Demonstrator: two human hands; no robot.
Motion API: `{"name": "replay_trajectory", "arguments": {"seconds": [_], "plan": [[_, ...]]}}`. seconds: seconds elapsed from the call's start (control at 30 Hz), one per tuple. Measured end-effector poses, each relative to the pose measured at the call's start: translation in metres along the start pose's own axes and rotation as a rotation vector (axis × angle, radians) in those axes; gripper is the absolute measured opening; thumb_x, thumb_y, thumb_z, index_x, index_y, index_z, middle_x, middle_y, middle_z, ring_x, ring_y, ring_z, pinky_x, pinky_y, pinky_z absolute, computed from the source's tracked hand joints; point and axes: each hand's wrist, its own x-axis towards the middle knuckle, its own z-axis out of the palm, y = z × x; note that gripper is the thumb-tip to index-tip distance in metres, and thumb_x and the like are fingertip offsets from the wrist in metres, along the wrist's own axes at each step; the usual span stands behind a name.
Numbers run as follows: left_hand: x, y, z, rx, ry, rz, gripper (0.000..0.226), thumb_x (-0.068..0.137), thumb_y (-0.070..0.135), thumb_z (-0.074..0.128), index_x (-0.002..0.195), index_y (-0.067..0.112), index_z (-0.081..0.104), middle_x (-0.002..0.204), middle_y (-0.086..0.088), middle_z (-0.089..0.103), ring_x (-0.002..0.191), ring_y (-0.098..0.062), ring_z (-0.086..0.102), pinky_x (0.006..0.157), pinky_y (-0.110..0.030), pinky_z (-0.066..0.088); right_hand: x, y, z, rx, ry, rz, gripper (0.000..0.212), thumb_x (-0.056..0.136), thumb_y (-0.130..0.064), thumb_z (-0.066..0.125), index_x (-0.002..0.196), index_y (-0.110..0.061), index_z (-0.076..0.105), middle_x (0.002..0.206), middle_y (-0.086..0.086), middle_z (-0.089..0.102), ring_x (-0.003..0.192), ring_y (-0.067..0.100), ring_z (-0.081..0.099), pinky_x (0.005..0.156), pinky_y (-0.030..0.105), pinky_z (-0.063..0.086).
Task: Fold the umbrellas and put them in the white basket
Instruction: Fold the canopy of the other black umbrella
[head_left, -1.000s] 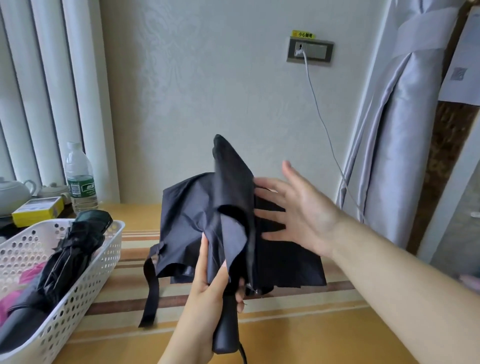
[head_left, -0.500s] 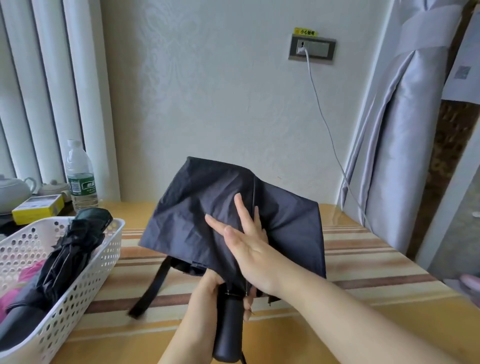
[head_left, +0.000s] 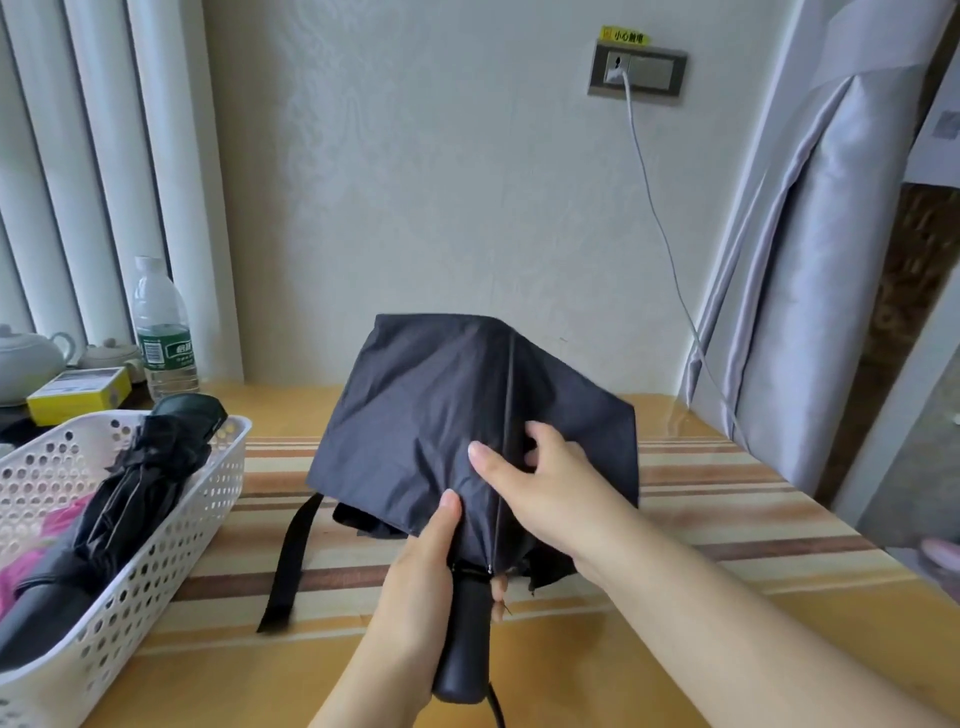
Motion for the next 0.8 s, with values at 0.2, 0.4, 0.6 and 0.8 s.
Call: {"name": "replay_trajectory", "arguments": {"seconds": [0.2, 0.4, 0.6, 0.8], "plan": [[-0.007, 0.002, 0.011, 0.096, -0.118, -0.093, 0.063, 0.073, 0.055, 0.051, 0.075, -0.005, 0.070, 0.058, -0.022, 0.055, 0.045, -0.027, 0.049, 0.050, -0.029, 0.044, 0.020, -0.007, 0.011, 0.376, 0.140, 0.111, 0.070, 0.055, -0.053, 0.081, 0.109, -0.016, 0.057, 0.108, 0.001, 0.066, 0.095, 0.022, 0.065, 0.088, 0.041, 0.054], [0.002, -0.007, 0.011, 0.341, 0.193, 0.126, 0.048, 0.094, 0.030, 0.053, 0.130, 0.040, 0.022, 0.080, -0.012, 0.067, 0.061, -0.032, 0.064, 0.075, -0.043, 0.054, 0.027, -0.009, -0.002, 0.283, 0.375, 0.065, 0.043, 0.075, -0.024, 0.074, 0.100, -0.010, 0.042, 0.101, 0.003, 0.056, 0.088, 0.023, 0.056, 0.067, 0.028, 0.046], [-0.010, -0.024, 0.022, 1.073, 0.120, 0.463, 0.100, 0.075, 0.050, 0.060, 0.126, 0.069, -0.025, 0.114, 0.017, 0.049, 0.101, -0.007, 0.057, 0.077, -0.017, 0.044, 0.026, -0.008, 0.008, 0.220, 0.452, 0.041, 0.044, 0.080, -0.024, 0.072, 0.098, -0.013, 0.034, 0.112, 0.009, 0.055, 0.102, 0.028, 0.057, 0.074, 0.025, 0.038], [0.003, -0.012, 0.004, 0.816, 0.188, 0.370, 0.090, 0.081, 0.031, 0.067, 0.134, 0.067, 0.004, 0.083, 0.026, 0.063, 0.069, 0.000, 0.061, 0.059, -0.013, 0.046, 0.013, -0.015, 0.034, 0.258, 0.381, 0.024, 0.050, 0.077, -0.032, 0.076, 0.101, -0.016, 0.037, 0.113, 0.002, 0.055, 0.107, 0.023, 0.056, 0.084, 0.027, 0.043]]}}
